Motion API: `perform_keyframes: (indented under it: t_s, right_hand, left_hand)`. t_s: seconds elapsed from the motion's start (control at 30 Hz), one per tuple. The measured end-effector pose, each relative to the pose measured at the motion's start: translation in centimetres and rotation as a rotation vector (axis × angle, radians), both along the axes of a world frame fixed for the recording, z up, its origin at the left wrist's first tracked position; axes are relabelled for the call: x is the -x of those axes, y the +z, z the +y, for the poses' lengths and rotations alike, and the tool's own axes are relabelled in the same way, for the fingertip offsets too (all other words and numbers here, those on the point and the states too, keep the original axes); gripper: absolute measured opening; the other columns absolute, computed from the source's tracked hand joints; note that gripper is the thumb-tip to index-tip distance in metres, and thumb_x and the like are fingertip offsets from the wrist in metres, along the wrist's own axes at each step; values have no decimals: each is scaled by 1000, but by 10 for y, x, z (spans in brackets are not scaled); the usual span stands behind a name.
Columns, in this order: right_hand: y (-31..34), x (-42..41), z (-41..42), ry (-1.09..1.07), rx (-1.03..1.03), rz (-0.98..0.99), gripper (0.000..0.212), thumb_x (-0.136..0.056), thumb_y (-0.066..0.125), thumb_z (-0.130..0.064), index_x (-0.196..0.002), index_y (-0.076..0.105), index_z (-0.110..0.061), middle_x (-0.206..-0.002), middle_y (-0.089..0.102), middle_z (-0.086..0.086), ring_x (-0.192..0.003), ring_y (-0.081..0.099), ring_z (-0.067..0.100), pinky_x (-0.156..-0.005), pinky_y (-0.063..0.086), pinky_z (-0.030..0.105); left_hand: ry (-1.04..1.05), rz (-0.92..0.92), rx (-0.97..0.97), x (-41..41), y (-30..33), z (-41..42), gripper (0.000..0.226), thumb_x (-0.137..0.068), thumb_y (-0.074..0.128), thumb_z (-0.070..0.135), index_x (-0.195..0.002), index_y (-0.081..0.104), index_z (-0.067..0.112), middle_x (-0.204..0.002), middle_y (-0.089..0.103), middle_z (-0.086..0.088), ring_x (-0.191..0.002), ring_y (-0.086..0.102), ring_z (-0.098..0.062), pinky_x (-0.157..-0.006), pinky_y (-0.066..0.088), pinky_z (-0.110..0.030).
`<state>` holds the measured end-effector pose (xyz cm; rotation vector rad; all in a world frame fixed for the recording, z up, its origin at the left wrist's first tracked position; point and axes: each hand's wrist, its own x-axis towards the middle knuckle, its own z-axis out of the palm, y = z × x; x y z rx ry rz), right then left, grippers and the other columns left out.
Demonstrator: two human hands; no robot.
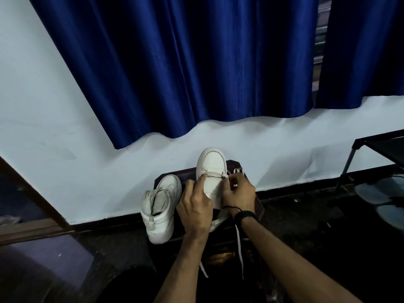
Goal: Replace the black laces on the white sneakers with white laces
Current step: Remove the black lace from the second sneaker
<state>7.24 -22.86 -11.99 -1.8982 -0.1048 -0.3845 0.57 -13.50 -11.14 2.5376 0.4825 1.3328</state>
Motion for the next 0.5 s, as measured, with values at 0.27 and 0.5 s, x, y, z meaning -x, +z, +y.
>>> perform_keyframes:
  t_s: [0.27, 0.5]
  right_hand:
    - [-1, 2, -4, 38, -25, 101, 28, -83, 65, -44, -74, 55, -19, -70, 61, -6, -67, 57, 14, -64, 45, 30]
    - [5, 0, -26, 281, -215, 183, 22, -83, 73, -35, -78, 59, -19, -68, 60, -6, -60, 52, 5, -60, 44, 20]
  left_hand:
    - [52, -99, -55, 8, -1, -9, 43, -80, 53, -2, -109, 75, 21, -81, 61, -3, -69, 57, -27, -53, 40, -37]
    - [23, -132, -52, 8, -8, -12, 41, -83, 57, -6, -110, 74, 19, -83, 62, -4, -71, 58, -26, -51, 41, -37]
